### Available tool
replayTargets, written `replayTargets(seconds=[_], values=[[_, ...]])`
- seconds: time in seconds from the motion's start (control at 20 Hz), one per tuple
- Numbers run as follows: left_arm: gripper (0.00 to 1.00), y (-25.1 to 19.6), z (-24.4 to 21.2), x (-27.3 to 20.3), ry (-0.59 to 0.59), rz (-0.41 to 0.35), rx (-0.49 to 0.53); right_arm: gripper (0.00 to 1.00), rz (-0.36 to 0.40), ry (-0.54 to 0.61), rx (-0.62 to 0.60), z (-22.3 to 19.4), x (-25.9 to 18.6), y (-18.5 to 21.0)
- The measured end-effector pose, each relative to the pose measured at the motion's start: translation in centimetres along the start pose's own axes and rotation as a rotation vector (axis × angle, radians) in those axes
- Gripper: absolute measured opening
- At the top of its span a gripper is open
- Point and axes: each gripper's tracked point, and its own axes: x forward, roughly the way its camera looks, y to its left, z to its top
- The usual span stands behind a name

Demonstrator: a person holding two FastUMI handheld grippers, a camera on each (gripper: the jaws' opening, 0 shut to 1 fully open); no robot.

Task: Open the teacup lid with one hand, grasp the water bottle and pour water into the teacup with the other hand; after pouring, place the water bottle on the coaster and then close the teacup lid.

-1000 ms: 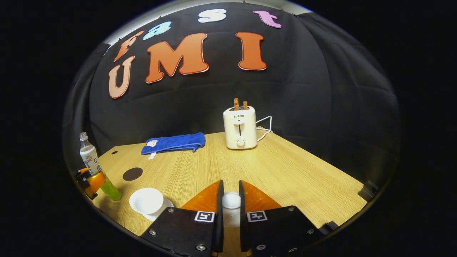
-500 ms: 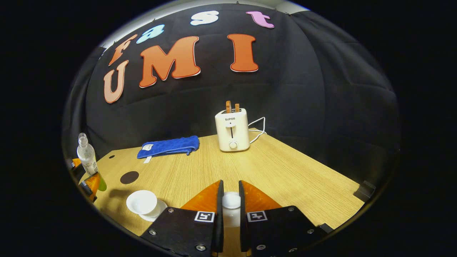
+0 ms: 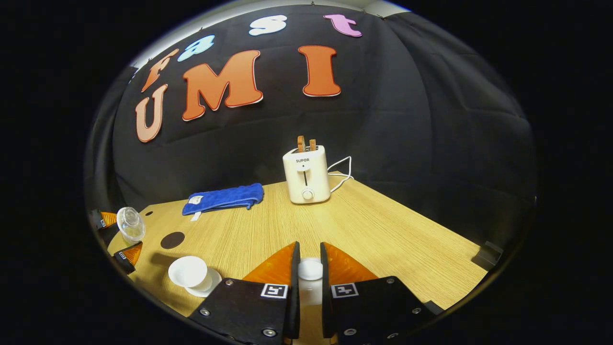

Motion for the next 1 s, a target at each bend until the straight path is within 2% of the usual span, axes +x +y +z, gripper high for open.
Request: replayTargets(seconds=[0.25,0.3,0.35,0.5,0.6,0.65,0.7,0.95,1.0], values=[[0.62,-0.2,0.4,0.3,0.001,-0.026,0.169,0.18,-0.011,-0.001,0.007,0.1,0.0,-0.6],[0.65,-0.3,0.5,0.4,0.0,-0.032,0.188,0.18,-0.013,-0.004,0.008,0.2,-0.1,-0.7],[0.62,-0.5,0.4,0.4,0.002,-0.037,0.207,0.18,-0.016,-0.005,0.007,0.2,-0.1,-0.9],[0.62,-0.4,0.7,0.5,-0.001,-0.049,0.3,0.18,-0.019,0.001,0.008,0.1,0.0,-1.0],[0.65,-0.4,1.0,0.3,-0.004,-0.064,0.362,0.18,-0.019,0.006,0.006,-0.1,0.0,-1.0],[0.65,-0.5,1.1,0.3,-0.007,-0.074,0.394,0.14,-0.02,0.006,0.006,0.0,0.0,-1.0],[0.65,-0.5,1.2,0.2,-0.009,-0.082,0.426,0.18,-0.019,0.005,0.005,0.0,0.0,-1.0],[0.65,-0.8,1.7,-0.2,-0.016,-0.102,0.544,0.18,-0.014,0.011,0.009,-0.2,0.0,-0.9],[0.63,-0.7,1.6,-0.3,-0.015,-0.106,0.561,0.18,-0.012,0.011,0.008,-0.1,-0.1,-0.8]])
